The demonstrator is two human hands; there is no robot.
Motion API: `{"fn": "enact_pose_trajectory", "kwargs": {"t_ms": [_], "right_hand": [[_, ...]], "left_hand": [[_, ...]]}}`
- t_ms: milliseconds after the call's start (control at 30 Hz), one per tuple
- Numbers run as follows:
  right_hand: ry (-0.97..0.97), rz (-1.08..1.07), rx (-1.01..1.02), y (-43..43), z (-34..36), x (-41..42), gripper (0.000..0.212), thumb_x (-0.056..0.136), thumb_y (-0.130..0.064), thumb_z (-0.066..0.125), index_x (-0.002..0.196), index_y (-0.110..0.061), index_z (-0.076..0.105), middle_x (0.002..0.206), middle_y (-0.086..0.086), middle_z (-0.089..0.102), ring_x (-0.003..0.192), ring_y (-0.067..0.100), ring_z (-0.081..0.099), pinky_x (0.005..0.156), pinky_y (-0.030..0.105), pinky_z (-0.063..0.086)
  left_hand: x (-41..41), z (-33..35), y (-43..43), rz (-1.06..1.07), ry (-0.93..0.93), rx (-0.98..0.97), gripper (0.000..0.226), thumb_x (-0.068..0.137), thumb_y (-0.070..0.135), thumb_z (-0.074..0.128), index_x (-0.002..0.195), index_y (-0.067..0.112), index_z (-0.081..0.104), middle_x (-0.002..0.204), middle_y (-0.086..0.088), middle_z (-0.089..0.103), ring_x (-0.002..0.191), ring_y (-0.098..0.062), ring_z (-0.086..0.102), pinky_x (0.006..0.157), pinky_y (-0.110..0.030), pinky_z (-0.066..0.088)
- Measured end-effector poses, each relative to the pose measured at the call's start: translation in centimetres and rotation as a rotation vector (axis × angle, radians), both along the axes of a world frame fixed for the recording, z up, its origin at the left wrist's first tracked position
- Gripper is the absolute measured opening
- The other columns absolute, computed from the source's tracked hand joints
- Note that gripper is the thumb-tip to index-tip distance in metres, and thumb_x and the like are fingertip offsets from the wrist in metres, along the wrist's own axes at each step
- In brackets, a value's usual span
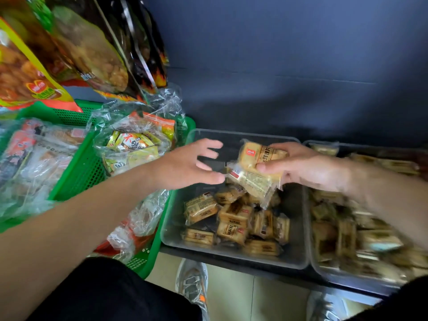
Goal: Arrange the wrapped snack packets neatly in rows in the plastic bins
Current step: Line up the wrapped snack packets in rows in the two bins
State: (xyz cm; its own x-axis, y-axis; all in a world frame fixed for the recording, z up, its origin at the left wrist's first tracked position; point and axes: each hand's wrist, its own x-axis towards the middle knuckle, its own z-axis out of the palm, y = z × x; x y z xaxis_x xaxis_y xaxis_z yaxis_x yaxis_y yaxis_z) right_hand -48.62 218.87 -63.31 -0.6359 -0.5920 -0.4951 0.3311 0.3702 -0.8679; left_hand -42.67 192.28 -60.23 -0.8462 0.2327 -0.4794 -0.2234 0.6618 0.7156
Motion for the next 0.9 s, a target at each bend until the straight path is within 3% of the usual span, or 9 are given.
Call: {"fn": "enact_pose_trajectory", "kwargs": {"t_ms": [133,267,400,467,533,600,700,800,900], "right_hand": [[-0.077,-0.016,-0.133,1.6,1.4,2.9,0.056,0.081,-0.029,0.076,0.13,-0.007,0.062,0.121,0.015,0.072,0.114,0.031,0.069,0.101,0.048,0.05],[-0.058,-0.076,-0.148,1.5,1.9,3.9,0.054,0.085,-0.035,0.074,0.132,-0.01,0.06,0.12,0.014,0.073,0.112,0.032,0.07,0.101,0.053,0.051],[0.073,-0.196,0.035,3.0,1.8,3.2,0.039,0.087,-0.031,0.075,0.123,-0.019,0.063,0.109,0.004,0.077,0.095,0.024,0.076,0.085,0.048,0.061],[0.112,-0.263,0.112,3.9,1.4,2.5,0.037,0.088,-0.032,0.076,0.12,-0.02,0.064,0.106,0.003,0.077,0.088,0.022,0.077,0.075,0.042,0.063],[0.123,-0.3,0.156,4.4,1.1,2.0,0.035,0.089,-0.034,0.075,0.119,-0.019,0.064,0.101,0.004,0.077,0.083,0.021,0.077,0.068,0.037,0.063],[0.144,-0.251,0.189,4.3,0.8,1.8,0.032,0.09,-0.034,0.074,0.117,-0.02,0.064,0.098,0.003,0.078,0.081,0.02,0.077,0.065,0.034,0.063],[0.163,-0.156,0.212,3.7,0.5,1.8,0.033,0.091,-0.035,0.074,0.117,-0.018,0.064,0.099,0.003,0.077,0.08,0.018,0.077,0.063,0.033,0.062],[0.201,-0.116,0.241,3.0,0.3,1.6,0.034,0.092,-0.034,0.073,0.12,-0.017,0.063,0.1,0.002,0.076,0.079,0.015,0.076,0.063,0.03,0.061],[0.216,-0.093,0.255,2.6,0.0,1.5,0.031,0.093,-0.033,0.072,0.119,-0.018,0.063,0.101,0.001,0.076,0.082,0.014,0.076,0.069,0.033,0.063]], "left_hand": [[2.2,1.3,4.2,0.07,-0.055,0.234,0.073,0.087,0.023,0.078,0.147,0.038,0.039,0.13,0.011,0.063,0.101,-0.006,0.071,0.09,-0.028,0.057],[2.4,0.2,5.8,0.1,0.036,0.17,0.059,0.087,0.019,0.078,0.138,0.027,0.05,0.111,0.006,0.073,0.087,-0.005,0.071,0.069,-0.023,0.055],[1.5,-0.2,5.4,0.218,0.17,0.044,0.054,0.083,0.02,0.082,0.131,0.021,0.057,0.102,0.005,0.071,0.08,-0.001,0.067,0.081,-0.02,0.052],[1.3,0.0,5.3,0.245,0.198,0.039,0.045,0.087,0.011,0.077,0.128,0.018,0.059,0.107,0.004,0.068,0.067,-0.003,0.068,0.066,-0.013,0.052],[1.3,-0.1,5.2,0.236,0.178,0.073,0.038,0.088,0.001,0.072,0.121,0.017,0.062,0.113,-0.001,0.066,0.067,-0.014,0.074,0.057,-0.018,0.055],[1.2,-0.3,5.3,0.187,0.196,0.082,0.038,0.084,-0.005,0.074,0.112,0.02,0.065,0.112,-0.003,0.067,0.079,-0.021,0.075,0.065,-0.025,0.06],[0.9,-0.6,5.5,0.127,0.214,0.022,0.032,0.081,0.012,0.082,0.105,0.028,0.068,0.116,0.005,0.068,0.094,-0.02,0.071,0.086,-0.029,0.055],[0.7,-0.9,5.3,0.148,0.285,0.025,0.014,0.086,0.029,0.078,0.097,0.029,0.069,0.113,0.013,0.069,0.1,-0.007,0.066,0.095,-0.034,0.053],[0.5,-1.3,4.6,0.149,0.34,0.028,0.012,0.093,0.019,0.07,0.096,0.029,0.066,0.112,0.011,0.069,0.1,-0.01,0.066,0.094,-0.043,0.054]]}}
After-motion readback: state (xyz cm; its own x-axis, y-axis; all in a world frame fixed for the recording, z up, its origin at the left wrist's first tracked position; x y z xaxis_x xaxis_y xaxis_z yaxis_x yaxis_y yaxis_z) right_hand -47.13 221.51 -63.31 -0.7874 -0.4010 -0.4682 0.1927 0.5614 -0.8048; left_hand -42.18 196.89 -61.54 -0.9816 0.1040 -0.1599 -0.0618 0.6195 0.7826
